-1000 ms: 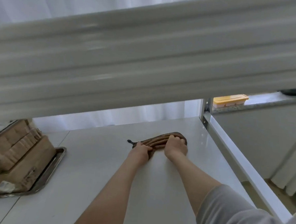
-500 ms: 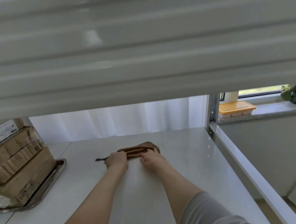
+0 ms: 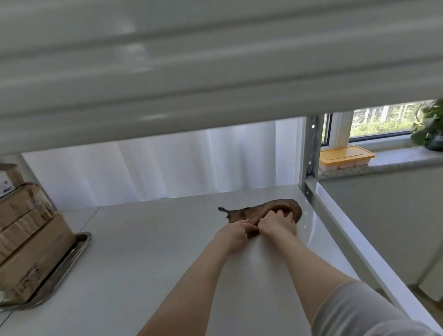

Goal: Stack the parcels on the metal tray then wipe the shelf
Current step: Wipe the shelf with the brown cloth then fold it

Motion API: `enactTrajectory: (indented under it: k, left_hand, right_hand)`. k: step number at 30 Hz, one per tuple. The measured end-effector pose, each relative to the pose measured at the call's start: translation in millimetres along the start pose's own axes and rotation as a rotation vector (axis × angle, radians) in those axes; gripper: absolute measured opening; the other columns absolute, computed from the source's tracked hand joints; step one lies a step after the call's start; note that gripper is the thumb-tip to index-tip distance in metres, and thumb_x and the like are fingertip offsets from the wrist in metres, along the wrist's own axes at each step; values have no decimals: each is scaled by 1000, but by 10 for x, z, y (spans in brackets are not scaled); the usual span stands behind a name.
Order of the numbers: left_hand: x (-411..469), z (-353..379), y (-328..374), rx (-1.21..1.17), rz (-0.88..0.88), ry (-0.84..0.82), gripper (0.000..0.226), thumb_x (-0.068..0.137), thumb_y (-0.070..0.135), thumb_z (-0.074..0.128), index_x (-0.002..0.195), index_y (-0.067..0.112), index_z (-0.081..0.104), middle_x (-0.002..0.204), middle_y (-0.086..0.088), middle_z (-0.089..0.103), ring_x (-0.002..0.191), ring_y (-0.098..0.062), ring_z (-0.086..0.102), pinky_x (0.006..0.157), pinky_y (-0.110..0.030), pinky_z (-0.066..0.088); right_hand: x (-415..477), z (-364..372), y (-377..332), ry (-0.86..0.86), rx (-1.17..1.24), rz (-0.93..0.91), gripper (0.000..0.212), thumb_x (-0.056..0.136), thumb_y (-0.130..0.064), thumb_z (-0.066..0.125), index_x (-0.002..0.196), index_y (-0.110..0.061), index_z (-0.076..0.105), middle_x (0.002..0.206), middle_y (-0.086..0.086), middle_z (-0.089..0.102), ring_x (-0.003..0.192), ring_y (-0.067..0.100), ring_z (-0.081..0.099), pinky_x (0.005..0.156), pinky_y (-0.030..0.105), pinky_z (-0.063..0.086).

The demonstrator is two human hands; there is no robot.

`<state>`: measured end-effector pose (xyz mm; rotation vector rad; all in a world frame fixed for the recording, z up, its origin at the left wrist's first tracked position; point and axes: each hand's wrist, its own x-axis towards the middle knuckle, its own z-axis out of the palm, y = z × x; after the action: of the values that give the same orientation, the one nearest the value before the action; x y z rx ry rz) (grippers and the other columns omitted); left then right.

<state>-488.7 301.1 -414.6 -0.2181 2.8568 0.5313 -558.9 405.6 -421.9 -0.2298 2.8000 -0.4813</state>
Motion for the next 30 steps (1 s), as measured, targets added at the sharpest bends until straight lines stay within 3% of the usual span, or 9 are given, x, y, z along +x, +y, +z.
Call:
enactTrajectory:
  k: [5,9,13,18,21,23,25,27,30]
  left_hand:
    - [-367,-167,-480,49,-242,101,42,96,19,37,131,34,55,141,1,50,128,-23,47,106,-36,39]
    - [-554,-234,-627,98,-362,143,36,88,17,44,112,31,67,124,-2,63,115,-23,57,95,-34,48]
    - [-615,-254,-548,61,-287,220,50,88,9,37,124,35,60,123,-2,63,113,-24,58,94,-33,48]
    - [-506,-109,-331,-249,-162,166,56,85,-3,38,138,13,45,133,-8,57,127,-24,50,106,-31,39]
    - [-432,-96,-127,-440,-110,145,55,87,-7,37,140,8,43,133,-11,56,118,-10,56,99,-15,39]
    - [-383,-167,-138,-405,-130,311,53,89,-5,37,140,8,44,137,-12,53,119,-11,56,100,-16,38]
    - [-369,-228,-316,-254,-213,441,49,92,1,38,141,8,42,146,-9,42,132,-20,44,108,-26,33]
    - [-388,-245,-548,-140,-323,436,47,95,7,37,142,7,38,152,-9,32,136,-24,38,109,-31,31]
    - [-409,-211,-792,-45,-448,350,49,95,16,39,143,8,36,158,-8,16,143,-24,26,113,-37,29]
  right_hand:
    - [-252,213,-503,-93,-69,-250,64,94,-56,38,142,-15,46,152,10,33,145,37,12,118,45,17]
    - [-463,396,-821,-179,-105,-439,48,94,-48,41,135,-25,53,143,4,45,136,28,35,107,41,36]
    - [-405,256,-683,-157,30,-348,60,87,-58,47,131,-17,53,135,5,55,126,26,50,99,38,41]
    - [-136,-44,-206,-8,-124,6,74,92,-48,45,152,-12,21,155,12,29,143,41,20,116,53,13]
    - [-83,-89,-199,31,-160,113,64,95,-26,41,151,-5,18,156,21,20,144,45,10,117,55,5]
    - [-96,11,-290,81,-141,40,60,96,-29,40,149,-5,25,156,19,21,144,40,13,118,48,10]
    - [-115,183,-436,39,-124,-71,74,94,-45,42,150,-3,20,157,20,14,145,38,10,119,42,11]
    - [-150,330,-627,-21,-150,-188,87,92,-58,38,152,-2,11,159,21,6,147,37,4,119,41,7]
    - [-230,471,-910,-75,-219,-507,77,94,-58,38,153,-14,18,160,16,11,148,32,6,120,43,10]
